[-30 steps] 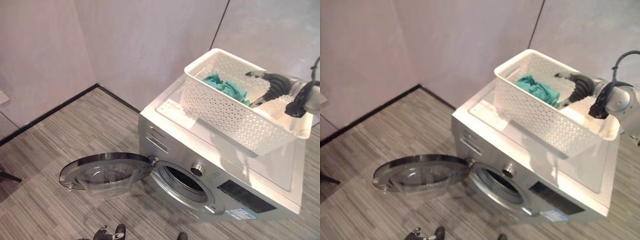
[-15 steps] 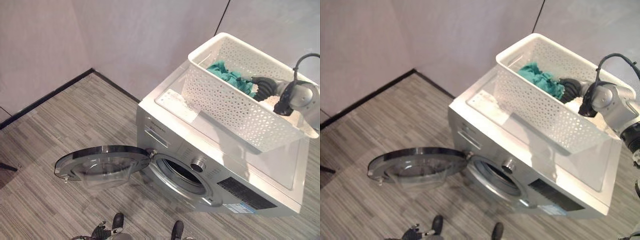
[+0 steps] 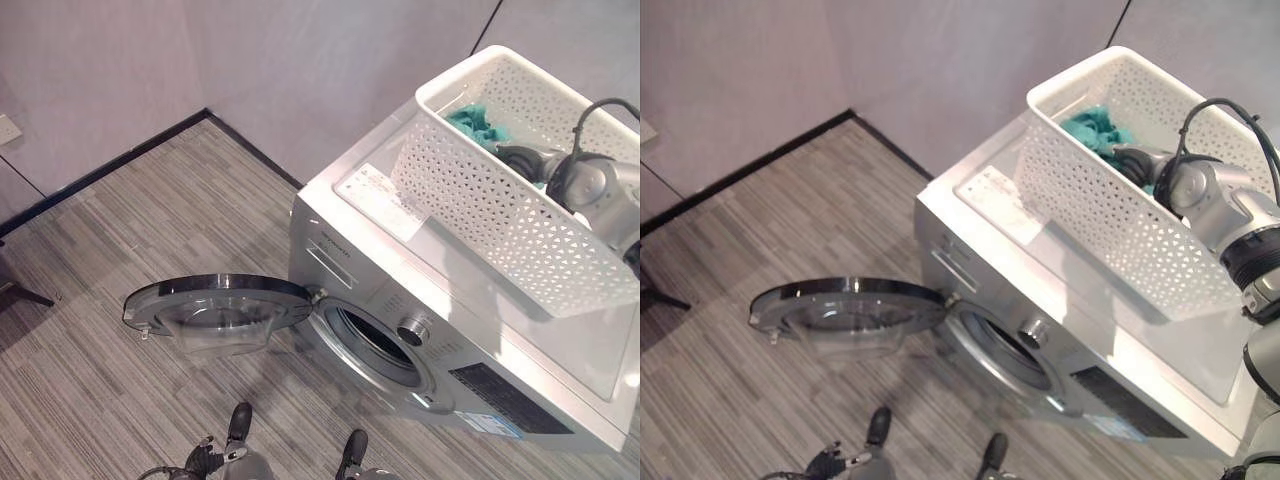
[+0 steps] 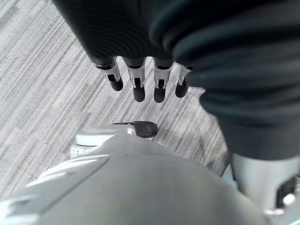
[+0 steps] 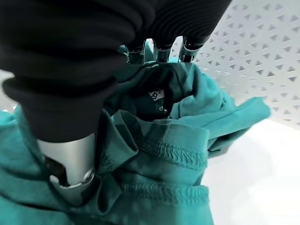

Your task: Grab the laundry basket,head to the washer,open it,put in the laundry and shut it.

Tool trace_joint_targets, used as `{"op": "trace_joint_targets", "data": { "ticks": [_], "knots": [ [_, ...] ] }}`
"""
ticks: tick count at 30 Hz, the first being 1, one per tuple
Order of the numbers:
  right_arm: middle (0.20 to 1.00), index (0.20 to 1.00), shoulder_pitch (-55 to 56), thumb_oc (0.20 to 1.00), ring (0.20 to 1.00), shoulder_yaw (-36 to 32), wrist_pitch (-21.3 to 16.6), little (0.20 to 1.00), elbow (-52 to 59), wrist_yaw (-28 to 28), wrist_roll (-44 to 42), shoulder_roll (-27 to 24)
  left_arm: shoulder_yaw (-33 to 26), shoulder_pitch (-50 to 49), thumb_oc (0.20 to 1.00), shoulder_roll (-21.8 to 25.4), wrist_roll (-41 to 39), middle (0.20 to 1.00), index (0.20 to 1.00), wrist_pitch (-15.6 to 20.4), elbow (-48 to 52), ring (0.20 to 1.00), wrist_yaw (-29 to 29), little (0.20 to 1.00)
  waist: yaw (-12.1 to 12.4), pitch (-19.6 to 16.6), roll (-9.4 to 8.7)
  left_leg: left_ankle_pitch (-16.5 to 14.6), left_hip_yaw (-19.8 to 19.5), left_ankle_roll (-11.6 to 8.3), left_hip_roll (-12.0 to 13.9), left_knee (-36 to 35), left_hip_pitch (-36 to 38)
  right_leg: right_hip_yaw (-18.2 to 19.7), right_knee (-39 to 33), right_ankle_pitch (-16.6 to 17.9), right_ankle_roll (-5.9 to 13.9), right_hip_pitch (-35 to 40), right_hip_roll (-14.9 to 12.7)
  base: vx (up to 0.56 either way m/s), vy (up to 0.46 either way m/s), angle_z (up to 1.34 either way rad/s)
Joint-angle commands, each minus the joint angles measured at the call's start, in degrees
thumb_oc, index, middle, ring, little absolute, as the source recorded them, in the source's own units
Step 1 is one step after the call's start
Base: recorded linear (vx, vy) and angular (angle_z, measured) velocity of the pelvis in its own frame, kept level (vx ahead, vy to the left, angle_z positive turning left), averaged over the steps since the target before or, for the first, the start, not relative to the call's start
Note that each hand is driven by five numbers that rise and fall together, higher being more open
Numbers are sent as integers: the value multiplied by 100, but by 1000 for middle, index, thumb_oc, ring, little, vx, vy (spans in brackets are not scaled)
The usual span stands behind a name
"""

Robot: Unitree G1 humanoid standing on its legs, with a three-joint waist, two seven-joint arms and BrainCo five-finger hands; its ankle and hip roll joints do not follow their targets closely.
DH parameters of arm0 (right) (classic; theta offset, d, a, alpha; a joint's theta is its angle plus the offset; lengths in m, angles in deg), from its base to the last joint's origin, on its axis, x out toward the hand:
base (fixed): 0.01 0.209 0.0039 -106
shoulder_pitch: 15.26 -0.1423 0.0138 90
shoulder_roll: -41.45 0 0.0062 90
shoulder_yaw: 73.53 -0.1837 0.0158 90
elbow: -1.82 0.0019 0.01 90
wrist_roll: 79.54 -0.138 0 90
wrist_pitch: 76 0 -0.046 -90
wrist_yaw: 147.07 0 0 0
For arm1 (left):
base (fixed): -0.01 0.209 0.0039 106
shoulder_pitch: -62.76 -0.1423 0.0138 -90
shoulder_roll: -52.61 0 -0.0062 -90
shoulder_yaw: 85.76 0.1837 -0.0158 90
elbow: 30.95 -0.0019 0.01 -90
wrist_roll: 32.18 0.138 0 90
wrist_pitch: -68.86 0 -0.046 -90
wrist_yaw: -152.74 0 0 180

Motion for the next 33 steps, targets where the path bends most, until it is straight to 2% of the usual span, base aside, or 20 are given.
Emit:
{"op": "trace_joint_targets", "data": {
  "ticks": [1, 4, 8, 9, 17, 24, 32, 33],
  "knots": [
    [1000, 1000, -399, 1000, 1000, 304, -91, 1000, 63, -41, 26, 4, 372, 255, 1000, 11, 77, 1000, 1000, 79, -156, 1000, -35, 1000, 176, 93, -333, 51, 270, -74, 334, 22, 232, 699, 4, 77, 392, -148, -383, -2, -5, 4],
    [1000, 1000, -302, 1000, 1000, 468, -98, 1000, 431, 174, -100, -109, 429, 284, 1000, -7, 106, 1000, 1000, 98, -85, 1000, -25, 1000, 156, 109, -323, 51, 293, -75, 331, 22, 230, 718, 4, 92, 396, -181, -396, 0, 0, 0],
    [1000, 1000, -214, 1000, 1000, 458, -78, 1000, 323, 204, -103, -82, 466, 302, 1000, -28, 108, 1000, 1000, 119, -56, 1000, -24, 1000, 144, 109, -300, 41, 310, -70, 332, 22, 245, 739, 4, 93, 400, -178, -399, 0, 0, 0],
    [200, 200, -138, 200, 200, 350, -41, 200, 112, 198, -114, 21, 492, 305, 1000, -35, 116, 1000, 1000, 122, -51, 1000, -29, 1000, 155, 106, -276, 36, 310, -67, 331, 22, 248, 754, 4, 95, 403, -184, -401, 0, 0, 0],
    [200, 200, -40, 200, 200, -135, 7, 200, -325, -78, -2, 258, 493, 282, 1000, -76, 120, 1000, 1000, 79, -158, 1000, -64, 1000, 109, 76, -200, 22, 330, -45, 306, 22, 285, 800, 4, 99, 405, -169, -421, 0, 0, 0],
    [200, 200, -99, 200, 200, -546, 12, 200, -689, -375, 0, 235, 465, 249, 1000, -52, 200, 1000, 1000, 41, -284, 1000, -113, 1000, 82, 26, -191, -20, 351, -30, 291, 22, 383, 828, 4, 96, 416, -97, -438, 0, 0, 0],
    [200, 200, -380, 200, 200, -1153, -120, 200, -350, -974, -475, -380, 354, 229, 1000, -2, 312, 1000, 1000, 57, -394, 1000, -214, 1000, -70, -137, -191, -129, 448, -11, 241, 22, 587, 894, 4, 98, 442, 37, -471, 7, 4, -4],
    [200, 200, -427, 200, 200, -1459, -151, 200, -282, -1221, -629, -512, 347, 225, 1000, -10, 334, 1000, 1000, 60, -408, 1000, -229, 1000, -102, -182, -178, -156, 471, -3, 236, 22, 639, 904, 4, 94, 451, 79, -483, 13, 13, -6]
  ]
}}
